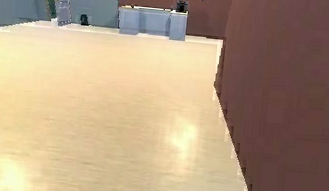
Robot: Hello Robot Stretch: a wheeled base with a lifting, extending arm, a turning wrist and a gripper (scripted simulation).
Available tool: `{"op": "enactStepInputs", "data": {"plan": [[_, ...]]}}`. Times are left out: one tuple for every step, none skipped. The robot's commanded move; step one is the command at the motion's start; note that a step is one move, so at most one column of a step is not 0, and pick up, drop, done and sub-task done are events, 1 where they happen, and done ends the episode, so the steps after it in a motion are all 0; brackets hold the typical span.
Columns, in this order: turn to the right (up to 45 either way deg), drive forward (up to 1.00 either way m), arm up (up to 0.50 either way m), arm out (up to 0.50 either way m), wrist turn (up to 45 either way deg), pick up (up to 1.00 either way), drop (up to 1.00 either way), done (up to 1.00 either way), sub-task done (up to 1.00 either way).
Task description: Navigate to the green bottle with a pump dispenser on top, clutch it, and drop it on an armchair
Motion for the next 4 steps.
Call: {"op": "enactStepInputs", "data": {"plan": [[6.0,0.00,0.00,0.00,0.0,0.00,0.00,0.00,0.00],[0.0,1.00,0.00,0.00,0.0,0.00,0.00,0.00,0.00],[0.0,1.00,0.00,0.00,0.0,0.00,0.00,0.00,0.00],[0.0,1.00,0.00,0.00,0.0,0.00,0.00,0.00,0.00]]}}
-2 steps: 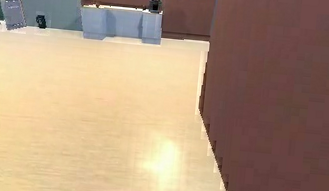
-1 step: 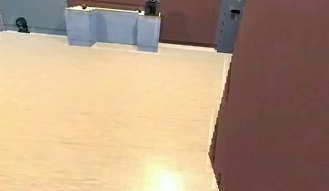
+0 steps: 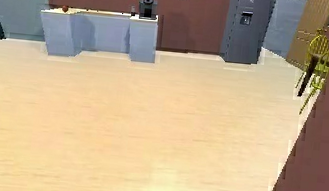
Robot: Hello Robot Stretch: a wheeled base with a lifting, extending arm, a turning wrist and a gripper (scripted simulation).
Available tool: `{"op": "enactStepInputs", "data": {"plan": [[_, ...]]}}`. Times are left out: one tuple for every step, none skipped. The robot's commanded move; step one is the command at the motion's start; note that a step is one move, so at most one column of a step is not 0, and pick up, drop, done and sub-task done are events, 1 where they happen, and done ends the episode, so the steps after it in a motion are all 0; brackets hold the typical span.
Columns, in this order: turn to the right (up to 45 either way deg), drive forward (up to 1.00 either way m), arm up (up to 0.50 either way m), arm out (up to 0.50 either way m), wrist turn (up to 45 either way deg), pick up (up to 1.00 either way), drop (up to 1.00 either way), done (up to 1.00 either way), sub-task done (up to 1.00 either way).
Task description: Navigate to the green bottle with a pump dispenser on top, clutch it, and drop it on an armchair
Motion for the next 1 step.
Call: {"op": "enactStepInputs", "data": {"plan": [[0.0,0.85,0.00,0.00,0.0,0.00,0.00,0.00,0.00]]}}
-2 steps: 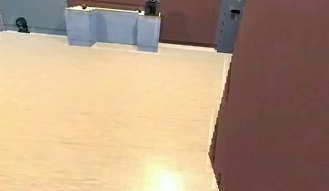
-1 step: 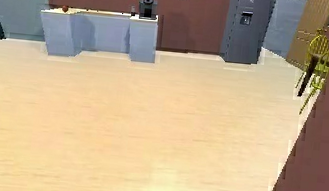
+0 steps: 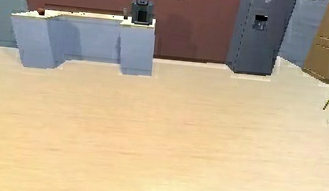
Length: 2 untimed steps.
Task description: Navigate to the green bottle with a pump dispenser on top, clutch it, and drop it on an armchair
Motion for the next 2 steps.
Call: {"op": "enactStepInputs", "data": {"plan": [[33.0,0.00,0.00,0.00,0.0,0.00,0.00,0.00,0.00],[0.0,1.00,0.00,0.00,0.0,0.00,0.00,0.00,0.00]]}}
